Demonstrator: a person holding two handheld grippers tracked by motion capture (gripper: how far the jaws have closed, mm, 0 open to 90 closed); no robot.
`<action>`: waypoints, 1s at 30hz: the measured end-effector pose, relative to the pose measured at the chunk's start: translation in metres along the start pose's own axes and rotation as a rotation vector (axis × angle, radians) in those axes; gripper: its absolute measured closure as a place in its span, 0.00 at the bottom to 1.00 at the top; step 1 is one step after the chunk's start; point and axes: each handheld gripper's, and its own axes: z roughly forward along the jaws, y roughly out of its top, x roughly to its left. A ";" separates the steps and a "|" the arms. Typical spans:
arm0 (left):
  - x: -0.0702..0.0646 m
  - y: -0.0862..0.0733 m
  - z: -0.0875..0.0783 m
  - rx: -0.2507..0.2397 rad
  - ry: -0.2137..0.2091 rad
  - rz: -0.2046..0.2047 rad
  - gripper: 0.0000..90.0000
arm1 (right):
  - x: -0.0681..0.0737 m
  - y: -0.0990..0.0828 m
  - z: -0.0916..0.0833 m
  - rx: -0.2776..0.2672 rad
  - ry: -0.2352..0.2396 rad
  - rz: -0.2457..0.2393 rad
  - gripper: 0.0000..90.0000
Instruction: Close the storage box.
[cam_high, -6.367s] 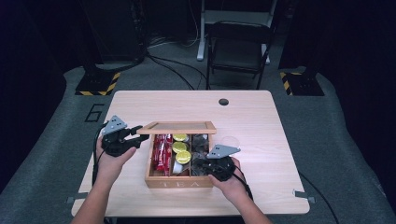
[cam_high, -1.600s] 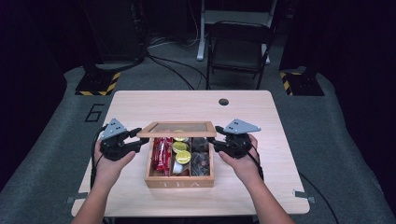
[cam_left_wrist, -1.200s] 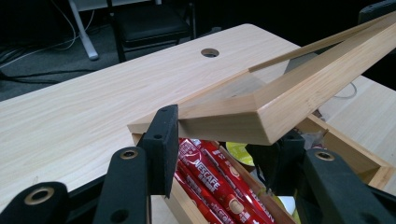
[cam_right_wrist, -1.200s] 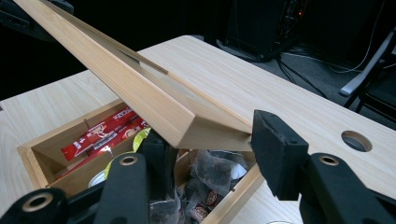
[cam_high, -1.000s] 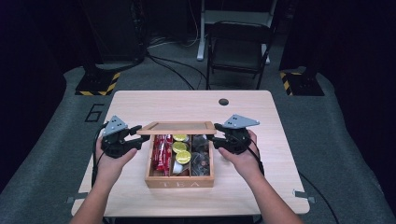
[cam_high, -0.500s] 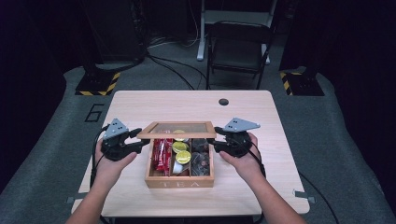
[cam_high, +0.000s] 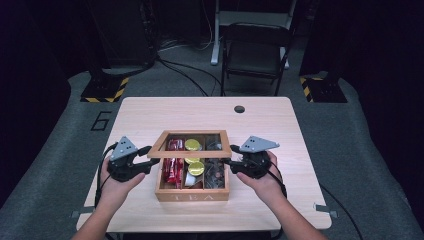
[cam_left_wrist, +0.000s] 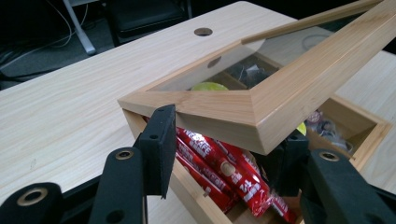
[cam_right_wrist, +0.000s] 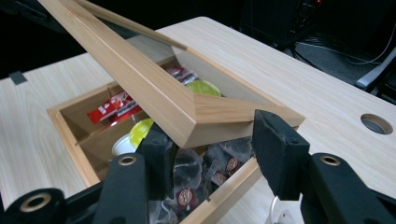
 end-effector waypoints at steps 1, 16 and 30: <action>-0.002 -0.003 -0.001 0.004 0.003 0.004 0.56 | 0.001 -0.002 -0.001 0.006 0.001 -0.009 0.57; -0.013 -0.026 -0.004 0.003 0.002 -0.004 0.58 | 0.015 -0.026 -0.010 0.001 0.014 -0.010 0.60; -0.020 -0.039 -0.005 0.017 -0.004 0.010 0.57 | 0.024 -0.039 -0.011 0.001 0.005 -0.007 0.62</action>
